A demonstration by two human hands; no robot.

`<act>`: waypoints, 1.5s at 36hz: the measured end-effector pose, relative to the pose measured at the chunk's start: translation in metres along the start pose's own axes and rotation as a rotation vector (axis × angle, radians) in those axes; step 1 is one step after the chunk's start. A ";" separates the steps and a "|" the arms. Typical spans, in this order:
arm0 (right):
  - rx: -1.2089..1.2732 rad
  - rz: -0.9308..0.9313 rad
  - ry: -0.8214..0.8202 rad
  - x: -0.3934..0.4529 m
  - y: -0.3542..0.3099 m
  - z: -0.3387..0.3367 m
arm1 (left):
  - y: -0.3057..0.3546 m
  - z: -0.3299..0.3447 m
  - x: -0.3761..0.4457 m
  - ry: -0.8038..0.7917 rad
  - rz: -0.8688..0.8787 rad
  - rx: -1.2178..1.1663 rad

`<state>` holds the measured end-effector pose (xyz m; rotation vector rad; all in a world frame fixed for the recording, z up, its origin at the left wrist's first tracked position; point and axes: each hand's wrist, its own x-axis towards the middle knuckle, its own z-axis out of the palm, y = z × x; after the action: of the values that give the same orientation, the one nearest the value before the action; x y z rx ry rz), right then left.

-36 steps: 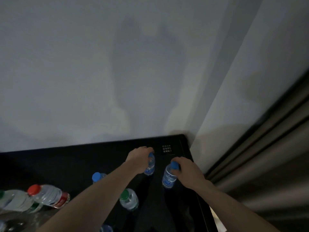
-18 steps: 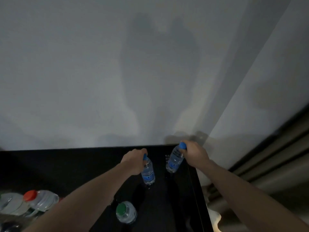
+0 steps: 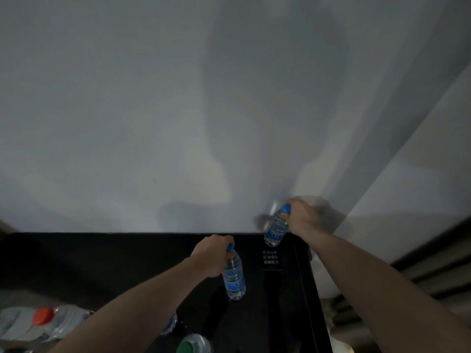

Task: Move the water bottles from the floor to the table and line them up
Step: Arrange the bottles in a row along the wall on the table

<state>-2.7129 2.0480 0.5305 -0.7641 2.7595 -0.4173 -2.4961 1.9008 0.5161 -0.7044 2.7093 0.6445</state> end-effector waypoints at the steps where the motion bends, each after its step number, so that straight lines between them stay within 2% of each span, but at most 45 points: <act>1: 0.001 -0.005 0.003 0.003 0.001 0.002 | 0.001 -0.001 0.002 0.003 0.010 -0.004; 7: 0.018 -0.007 0.017 0.016 0.014 0.014 | 0.009 -0.012 0.019 0.022 0.068 0.040; 14: 0.189 -0.085 0.039 0.026 0.031 0.023 | 0.026 -0.036 0.057 0.077 0.134 0.111; 18: 0.205 -0.069 0.075 0.027 0.032 0.027 | 0.041 -0.041 0.080 0.069 0.148 0.129; 38: 0.287 -0.030 0.051 0.029 0.038 0.028 | 0.098 -0.020 0.131 0.120 0.252 0.256; 42: 0.241 -0.048 0.030 0.027 0.036 0.027 | 0.102 -0.015 0.132 0.138 0.273 0.248; 47: 0.061 -0.123 -0.020 0.025 0.037 0.020 | 0.099 -0.017 0.133 0.147 0.304 0.236; 54: 0.069 -0.111 -0.023 0.022 0.032 0.013 | 0.099 -0.016 0.128 0.151 0.266 0.181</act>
<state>-2.7414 2.0597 0.5040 -0.9023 2.6750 -0.5190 -2.6577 1.9204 0.5183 -0.3651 2.9829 0.4079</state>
